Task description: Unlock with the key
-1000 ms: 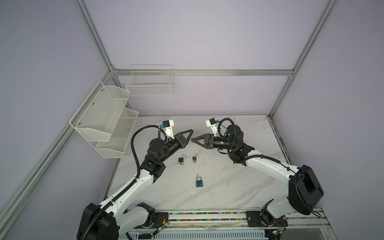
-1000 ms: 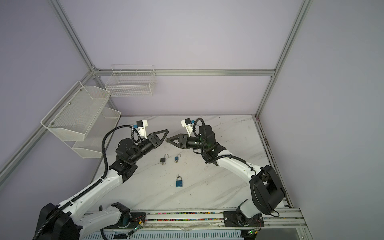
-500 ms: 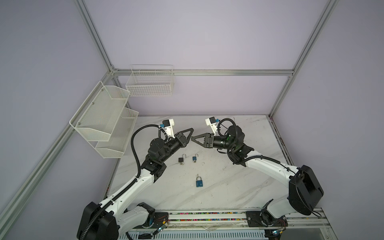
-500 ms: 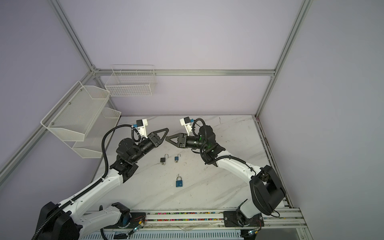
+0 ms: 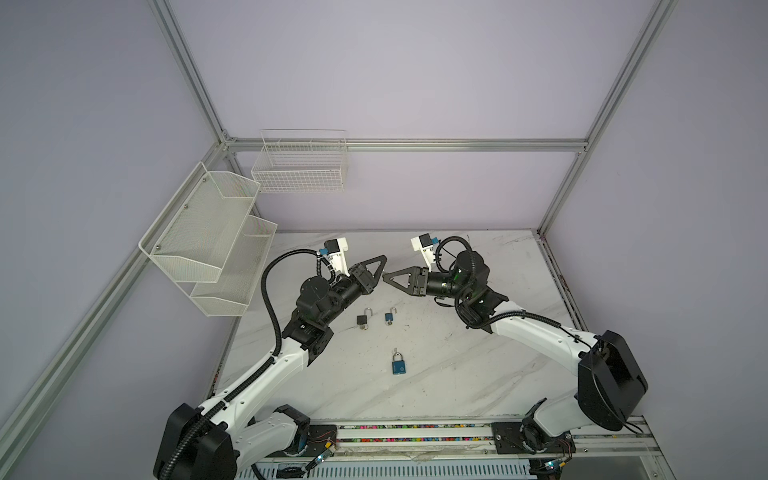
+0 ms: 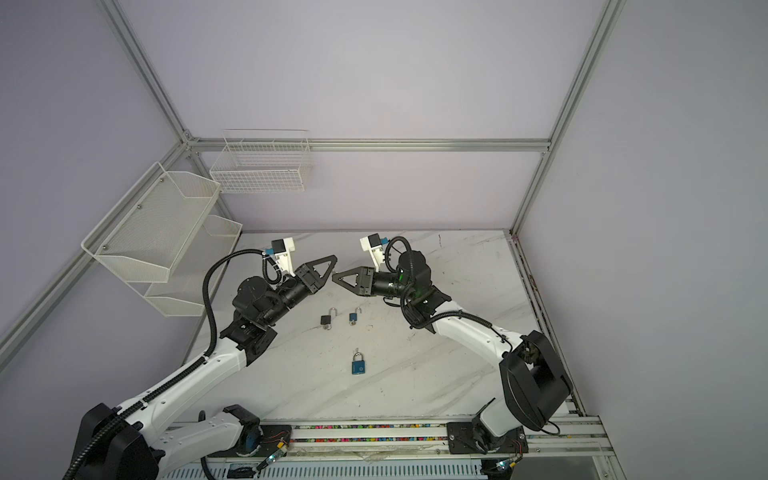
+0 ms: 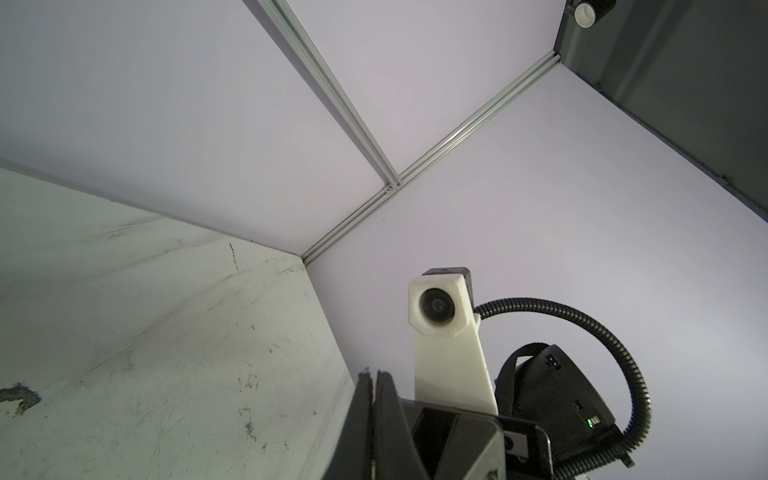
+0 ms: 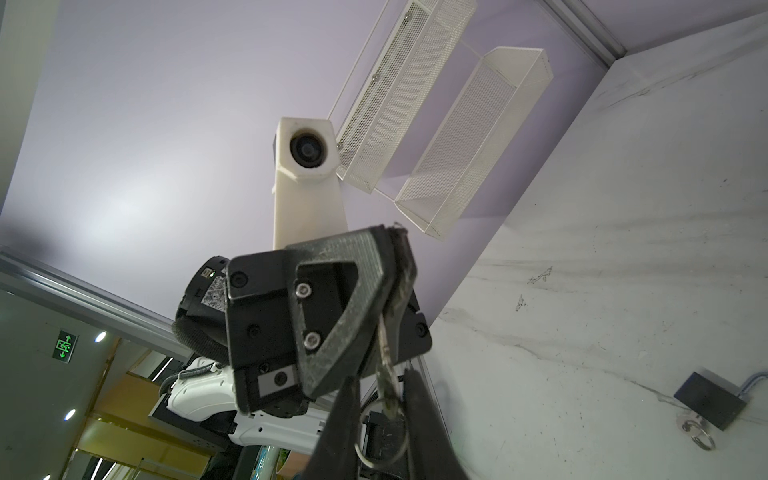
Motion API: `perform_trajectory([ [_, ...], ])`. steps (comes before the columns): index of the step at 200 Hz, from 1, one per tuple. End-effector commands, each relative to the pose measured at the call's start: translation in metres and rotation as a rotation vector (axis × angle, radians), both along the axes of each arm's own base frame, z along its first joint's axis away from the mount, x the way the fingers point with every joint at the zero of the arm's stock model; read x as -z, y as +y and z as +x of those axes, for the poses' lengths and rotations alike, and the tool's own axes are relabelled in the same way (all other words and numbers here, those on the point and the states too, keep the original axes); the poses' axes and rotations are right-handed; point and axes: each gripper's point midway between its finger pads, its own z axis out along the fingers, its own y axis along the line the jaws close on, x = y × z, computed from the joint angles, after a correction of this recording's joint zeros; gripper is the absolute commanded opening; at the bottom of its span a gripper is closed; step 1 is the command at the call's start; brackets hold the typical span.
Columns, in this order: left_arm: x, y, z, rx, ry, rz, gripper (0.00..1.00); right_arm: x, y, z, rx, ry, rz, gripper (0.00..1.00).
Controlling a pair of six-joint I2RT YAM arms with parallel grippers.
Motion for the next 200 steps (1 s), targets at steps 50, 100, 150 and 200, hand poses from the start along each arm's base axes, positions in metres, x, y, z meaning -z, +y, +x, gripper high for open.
perform_trajectory([
  [50, -0.052, 0.009, 0.000, -0.060, -0.132, -0.048, 0.00, -0.019, -0.003, -0.004, 0.005, -0.026, 0.025, 0.00],
  [100, -0.053, 0.008, 0.000, -0.052, -0.138, -0.046, 0.00, -0.024, -0.003, -0.004, 0.003, -0.033, 0.028, 0.16],
  [150, -0.054, 0.006, -0.002, -0.045, -0.145, -0.040, 0.00, -0.027, -0.001, -0.003, -0.001, -0.054, 0.010, 0.37],
  [200, -0.054, 0.005, -0.003, -0.040, -0.152, -0.034, 0.00, -0.026, 0.002, 0.001, -0.001, -0.061, 0.007, 0.33],
])
